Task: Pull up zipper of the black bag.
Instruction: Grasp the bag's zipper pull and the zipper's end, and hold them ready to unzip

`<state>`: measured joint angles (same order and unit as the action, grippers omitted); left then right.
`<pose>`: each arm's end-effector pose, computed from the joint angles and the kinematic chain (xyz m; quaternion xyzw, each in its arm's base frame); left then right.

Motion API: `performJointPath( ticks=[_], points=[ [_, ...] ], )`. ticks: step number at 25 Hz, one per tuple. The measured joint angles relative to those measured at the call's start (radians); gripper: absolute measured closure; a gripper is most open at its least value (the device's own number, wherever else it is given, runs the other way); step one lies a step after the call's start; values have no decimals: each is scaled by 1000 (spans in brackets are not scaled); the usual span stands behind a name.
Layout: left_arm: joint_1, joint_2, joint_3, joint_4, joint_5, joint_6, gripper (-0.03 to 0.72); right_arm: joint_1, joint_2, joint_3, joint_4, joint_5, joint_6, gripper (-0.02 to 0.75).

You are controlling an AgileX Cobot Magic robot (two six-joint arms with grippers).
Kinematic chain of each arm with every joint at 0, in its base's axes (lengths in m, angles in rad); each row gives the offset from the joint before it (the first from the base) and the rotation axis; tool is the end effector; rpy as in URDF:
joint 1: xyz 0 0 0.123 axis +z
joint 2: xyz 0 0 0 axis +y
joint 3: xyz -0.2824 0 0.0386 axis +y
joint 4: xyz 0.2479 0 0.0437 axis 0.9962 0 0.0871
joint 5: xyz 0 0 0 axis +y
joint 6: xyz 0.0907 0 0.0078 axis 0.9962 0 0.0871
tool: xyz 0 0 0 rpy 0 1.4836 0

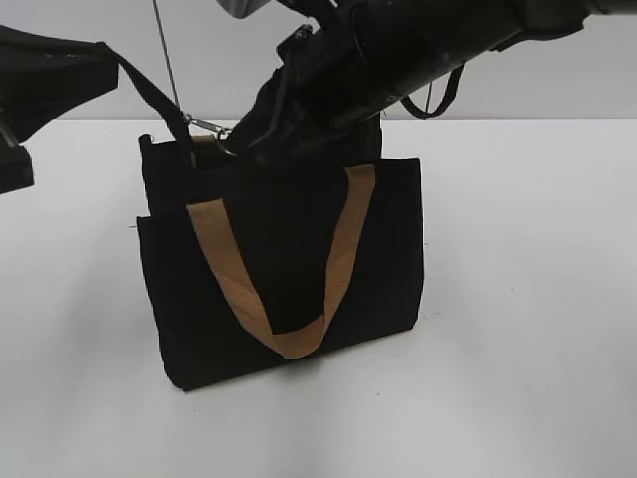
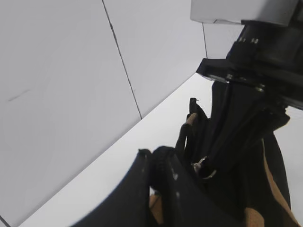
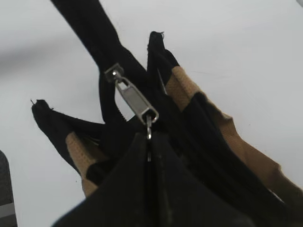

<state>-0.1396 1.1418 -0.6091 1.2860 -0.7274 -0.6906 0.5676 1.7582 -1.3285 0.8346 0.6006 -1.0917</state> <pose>0.2119 -0.0883 0.2936 0.4348 0.6225 -0.1496 0.6332 0.3110 0.2436 0.2719 -0.4745 0.7695 0.2370 0.3558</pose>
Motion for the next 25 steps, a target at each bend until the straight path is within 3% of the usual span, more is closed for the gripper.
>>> performJointPath(
  ticks=[18, 25],
  points=[
    [1, 47, -53, -27, 31, 47, 658, -99, -20, 0, -47, 27, 165, 738],
    [41, 61, -57, -24, 17, 50, 658, -105, -41, -6, -95, 50, 260, 738]
  ],
)
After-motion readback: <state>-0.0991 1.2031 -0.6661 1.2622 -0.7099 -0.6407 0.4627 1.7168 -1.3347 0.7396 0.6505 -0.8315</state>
